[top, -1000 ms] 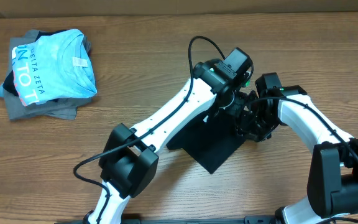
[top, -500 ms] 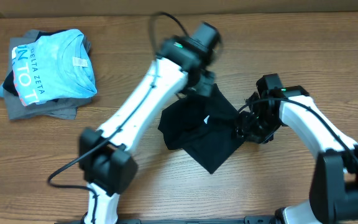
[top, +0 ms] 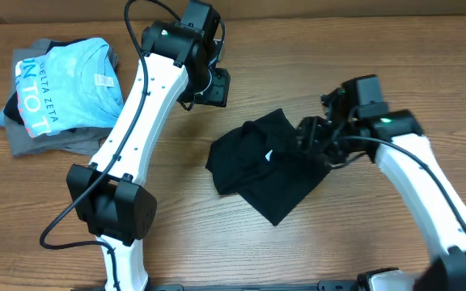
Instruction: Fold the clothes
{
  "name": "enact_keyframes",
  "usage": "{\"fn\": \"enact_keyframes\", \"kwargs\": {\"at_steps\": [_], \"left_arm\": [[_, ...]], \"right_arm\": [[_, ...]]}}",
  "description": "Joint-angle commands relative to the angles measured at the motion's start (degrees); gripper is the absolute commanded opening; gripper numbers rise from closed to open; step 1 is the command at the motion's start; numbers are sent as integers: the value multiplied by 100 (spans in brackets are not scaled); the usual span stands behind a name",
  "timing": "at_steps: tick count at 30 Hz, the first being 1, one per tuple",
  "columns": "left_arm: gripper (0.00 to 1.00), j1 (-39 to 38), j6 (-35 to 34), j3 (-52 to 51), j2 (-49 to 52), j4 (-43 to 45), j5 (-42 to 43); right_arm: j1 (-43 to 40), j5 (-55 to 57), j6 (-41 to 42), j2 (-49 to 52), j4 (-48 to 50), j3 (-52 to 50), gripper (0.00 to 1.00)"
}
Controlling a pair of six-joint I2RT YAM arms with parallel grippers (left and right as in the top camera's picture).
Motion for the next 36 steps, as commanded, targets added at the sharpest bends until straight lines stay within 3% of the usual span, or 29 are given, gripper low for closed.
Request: {"fn": "enact_keyframes", "kwargs": {"at_steps": [1, 6, 9, 12, 13, 17, 20, 25, 31, 33, 36], "left_arm": [[60, -17, 238, 48, 168, 11, 164], [60, -24, 262, 48, 258, -31, 168], [60, -46, 262, 48, 306, -26, 170], [59, -105, 262, 33, 308, 2, 170], [60, -129, 262, 33, 308, 11, 170], [60, -227, 262, 20, 308, 55, 201], [60, -330, 260, 15, 308, 63, 236], [63, -535, 260, -24, 308, 153, 234], [64, -723, 254, -63, 308, 188, 234], [65, -761, 256, -96, 308, 170, 234], [67, -774, 260, -190, 308, 131, 208]], "right_arm": [[251, -225, 1014, 398, 249, -160, 66], [293, -256, 1729, 798, 841, -160, 69], [236, -227, 1550, 831, 855, -153, 30], [9, -229, 1001, 796, 254, 7, 7], [-79, -229, 658, 785, 37, 87, 4], [-479, 573, -415, 734, -975, 409, 4], [-699, 1578, -577, 737, -1259, 413, 4], [-758, 2874, -575, 756, -1130, 286, 4], [-761, 3456, -529, 1016, -590, -120, 5], [-765, 3506, -529, 1143, -586, -175, 28], [-772, 3045, -538, 1093, -754, -136, 41]]}}
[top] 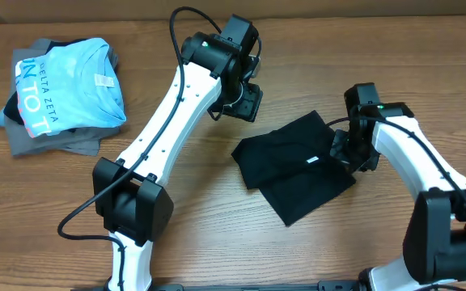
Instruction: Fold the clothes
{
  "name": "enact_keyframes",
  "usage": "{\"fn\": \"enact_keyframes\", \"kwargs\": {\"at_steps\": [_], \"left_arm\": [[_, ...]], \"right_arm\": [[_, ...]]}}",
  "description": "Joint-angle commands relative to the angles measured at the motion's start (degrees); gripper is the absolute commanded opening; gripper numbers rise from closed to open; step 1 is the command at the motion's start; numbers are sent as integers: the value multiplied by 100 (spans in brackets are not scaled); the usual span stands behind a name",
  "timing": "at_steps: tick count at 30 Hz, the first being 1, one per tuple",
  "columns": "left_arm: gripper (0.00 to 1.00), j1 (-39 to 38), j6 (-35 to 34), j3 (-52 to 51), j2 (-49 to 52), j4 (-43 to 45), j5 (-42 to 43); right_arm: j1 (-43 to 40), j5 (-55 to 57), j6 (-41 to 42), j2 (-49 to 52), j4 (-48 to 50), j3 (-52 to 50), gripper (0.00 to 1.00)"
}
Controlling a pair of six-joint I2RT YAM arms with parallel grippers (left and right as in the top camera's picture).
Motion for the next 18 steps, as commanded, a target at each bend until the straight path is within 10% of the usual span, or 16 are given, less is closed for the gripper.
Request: {"fn": "enact_keyframes", "kwargs": {"at_steps": [1, 18], "left_arm": [[67, -31, 127, -157, 72, -39, 33], [68, 640, 125, -315, 72, -70, 175]], "right_arm": [[-28, -328, -66, -87, -157, 42, 43], [1095, -3213, 599, -1082, -81, 92, 68]]}}
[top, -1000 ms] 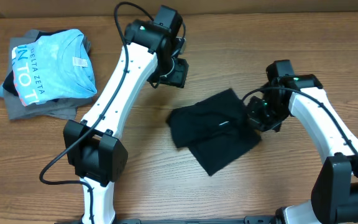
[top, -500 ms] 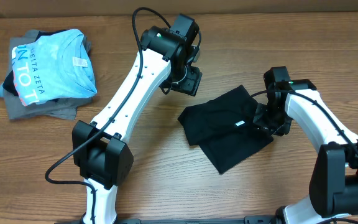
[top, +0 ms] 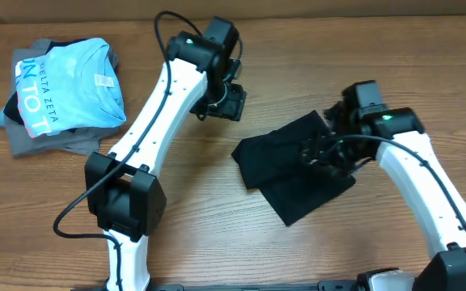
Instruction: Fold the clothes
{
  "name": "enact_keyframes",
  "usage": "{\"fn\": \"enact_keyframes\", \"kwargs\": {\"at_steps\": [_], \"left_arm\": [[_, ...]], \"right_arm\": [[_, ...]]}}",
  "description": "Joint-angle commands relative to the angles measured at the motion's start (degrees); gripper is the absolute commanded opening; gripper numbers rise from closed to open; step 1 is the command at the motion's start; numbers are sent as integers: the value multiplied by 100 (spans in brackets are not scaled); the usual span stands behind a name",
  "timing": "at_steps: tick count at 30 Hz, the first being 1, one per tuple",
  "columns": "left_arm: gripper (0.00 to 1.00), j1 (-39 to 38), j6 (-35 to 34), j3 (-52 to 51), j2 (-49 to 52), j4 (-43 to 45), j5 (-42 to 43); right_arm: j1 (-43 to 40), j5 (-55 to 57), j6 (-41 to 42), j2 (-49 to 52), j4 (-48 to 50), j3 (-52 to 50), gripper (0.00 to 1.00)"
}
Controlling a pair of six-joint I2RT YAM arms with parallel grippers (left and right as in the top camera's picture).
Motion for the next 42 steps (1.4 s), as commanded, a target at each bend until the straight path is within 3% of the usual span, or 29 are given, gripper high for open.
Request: {"fn": "enact_keyframes", "kwargs": {"at_steps": [1, 6, 10, 11, 15, 18, 26, 33, 42], "left_arm": [[68, 155, 125, -26, 61, -20, 118], [68, 258, 129, -26, 61, -109, 114], [68, 256, 131, -26, 61, -98, 114], [68, 256, 131, -26, 61, -98, 114], [69, 256, 153, -26, 61, -98, 114], [69, 256, 153, -26, 61, -96, 114], [70, 251, 153, -26, 61, -42, 114], [71, 240, 151, -26, 61, -35, 116], [73, 240, 151, -26, 61, -35, 114]], "right_arm": [[496, -321, 876, 160, 396, -225, 69], [1147, -92, 2109, 518, 1545, -846, 71], [1276, -90, 2566, 949, 2157, -1025, 72], [1274, -131, 2570, 1056, 2227, -1025, 68], [1233, -643, 2114, 1178, 2433, -981, 16], [1141, -573, 1738, 1019, 2065, -778, 5], [772, 782, 636, 326, 33, 35, 4], [420, 1838, 214, 11, -1285, 273, 4], [210, 1904, 151, 28, -892, -680, 5]]}}
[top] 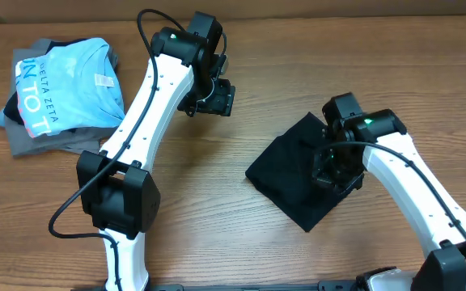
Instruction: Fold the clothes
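A black garment (285, 174) lies folded in a compact diamond right of the table's centre. My right gripper (331, 171) points down onto its right part, and the dark fingers blend into the cloth and seem shut on a fold of it. My left gripper (213, 99) hangs over bare wood up and to the left of the garment, well apart from it and holding nothing. Whether its fingers are open does not show from above.
A stack of folded clothes with a light blue T-shirt (67, 85) on top sits at the far left of the wooden table (217, 210). The left arm's white link (148, 113) slants from the front left base toward the table's middle.
The black garment has lost its flap toward the left and is now a tighter diamond, lying slightly lower and to the right. My right gripper sits lower on it. My left gripper has shifted a little left.
First the garment lay spread near the centre with a white tag showing and my right gripper at its right edge. Later it lay farther right, with my left gripper close above it. Then my right gripper covered the tag, and now the garment is smaller and more compact.
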{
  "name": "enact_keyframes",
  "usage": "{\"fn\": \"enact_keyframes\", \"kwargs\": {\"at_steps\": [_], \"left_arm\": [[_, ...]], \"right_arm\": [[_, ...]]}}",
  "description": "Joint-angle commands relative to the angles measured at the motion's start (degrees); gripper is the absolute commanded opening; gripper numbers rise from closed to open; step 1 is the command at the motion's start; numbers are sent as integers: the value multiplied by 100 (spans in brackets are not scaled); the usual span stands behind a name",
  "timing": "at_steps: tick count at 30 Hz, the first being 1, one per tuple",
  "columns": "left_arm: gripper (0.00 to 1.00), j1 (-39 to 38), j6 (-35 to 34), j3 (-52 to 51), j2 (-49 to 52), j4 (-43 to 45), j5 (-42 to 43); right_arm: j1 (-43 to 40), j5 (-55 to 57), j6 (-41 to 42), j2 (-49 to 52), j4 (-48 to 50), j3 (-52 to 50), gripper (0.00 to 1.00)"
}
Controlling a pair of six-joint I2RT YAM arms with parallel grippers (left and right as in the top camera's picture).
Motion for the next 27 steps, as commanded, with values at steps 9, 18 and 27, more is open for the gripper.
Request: {"fn": "enact_keyframes", "kwargs": {"at_steps": [9, 18, 27], "left_arm": [[74, -13, 131, -26, 61, 7, 85], [72, -20, 278, -28, 61, -59, 369], [72, -415, 1093, -31, 61, 214, 1582]], "right_arm": [[-505, -92, 551, -61, 592, -1335, 24], [-970, -514, 461, -850, 588, -791, 63], [-1014, -505, 468, -442, 1676, -925, 62]]}}
